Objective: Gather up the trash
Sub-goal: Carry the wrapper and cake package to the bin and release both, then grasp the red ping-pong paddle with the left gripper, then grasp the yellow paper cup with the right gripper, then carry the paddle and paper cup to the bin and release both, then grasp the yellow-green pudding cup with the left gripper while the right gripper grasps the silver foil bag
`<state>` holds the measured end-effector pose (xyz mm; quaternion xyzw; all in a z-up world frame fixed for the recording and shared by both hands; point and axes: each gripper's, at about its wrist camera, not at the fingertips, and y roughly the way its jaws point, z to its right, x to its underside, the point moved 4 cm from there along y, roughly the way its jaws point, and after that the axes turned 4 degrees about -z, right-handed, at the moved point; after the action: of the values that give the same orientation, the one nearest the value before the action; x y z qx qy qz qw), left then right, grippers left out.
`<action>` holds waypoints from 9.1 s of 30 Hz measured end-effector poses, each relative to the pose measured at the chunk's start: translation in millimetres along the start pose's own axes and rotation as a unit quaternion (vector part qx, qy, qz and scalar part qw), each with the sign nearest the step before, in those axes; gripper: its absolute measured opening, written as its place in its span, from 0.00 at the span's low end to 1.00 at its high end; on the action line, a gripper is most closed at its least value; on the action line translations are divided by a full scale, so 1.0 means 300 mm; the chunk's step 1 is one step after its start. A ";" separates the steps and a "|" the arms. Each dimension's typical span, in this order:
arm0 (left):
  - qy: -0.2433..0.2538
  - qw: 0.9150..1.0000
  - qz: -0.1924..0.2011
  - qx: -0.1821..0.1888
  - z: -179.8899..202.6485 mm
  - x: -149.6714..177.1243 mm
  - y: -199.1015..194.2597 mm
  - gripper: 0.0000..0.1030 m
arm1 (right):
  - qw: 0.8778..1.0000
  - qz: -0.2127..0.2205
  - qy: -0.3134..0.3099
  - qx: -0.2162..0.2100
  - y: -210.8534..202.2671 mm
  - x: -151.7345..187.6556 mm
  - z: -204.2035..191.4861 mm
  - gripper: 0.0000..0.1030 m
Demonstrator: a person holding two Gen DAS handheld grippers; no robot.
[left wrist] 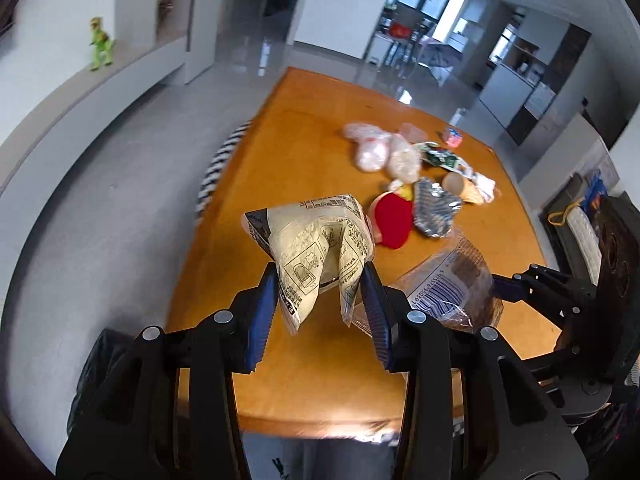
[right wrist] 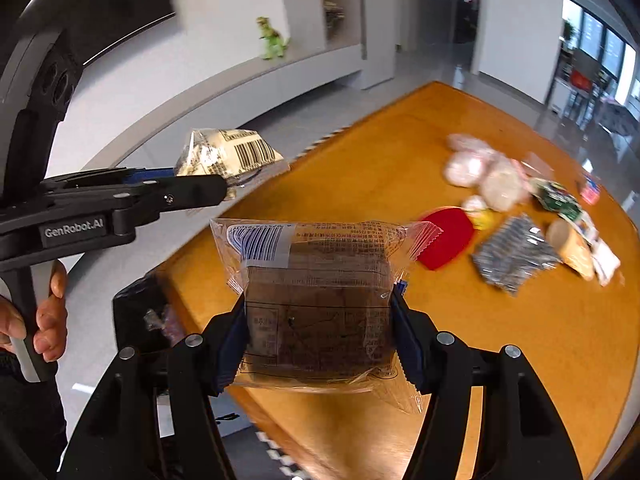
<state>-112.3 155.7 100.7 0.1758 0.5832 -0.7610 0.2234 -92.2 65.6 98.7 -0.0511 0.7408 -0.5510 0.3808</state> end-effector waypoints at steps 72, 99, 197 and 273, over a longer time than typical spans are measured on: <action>-0.037 0.997 -0.026 -0.059 -0.108 0.138 0.181 0.94 | 0.999 -0.013 0.031 -0.031 0.125 0.051 0.020 0.83; 0.127 0.981 -0.142 -0.030 0.412 -0.203 0.815 0.93 | 0.971 -0.009 0.234 0.040 0.066 0.236 0.740 0.83; 0.057 0.997 -0.052 0.015 0.270 -0.226 0.473 0.59 | 0.949 0.061 0.302 -0.067 0.034 -0.110 0.945 0.05; -0.247 0.963 -0.013 -0.105 -0.668 0.512 -0.141 0.94 | 0.978 -0.124 -0.066 -0.152 0.279 0.032 -0.531 0.73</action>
<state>-262.7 337.8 2.2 -0.0493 0.5887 -0.7184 0.3673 -169.0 217.2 38.5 -0.2362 0.7768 -0.4706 0.3453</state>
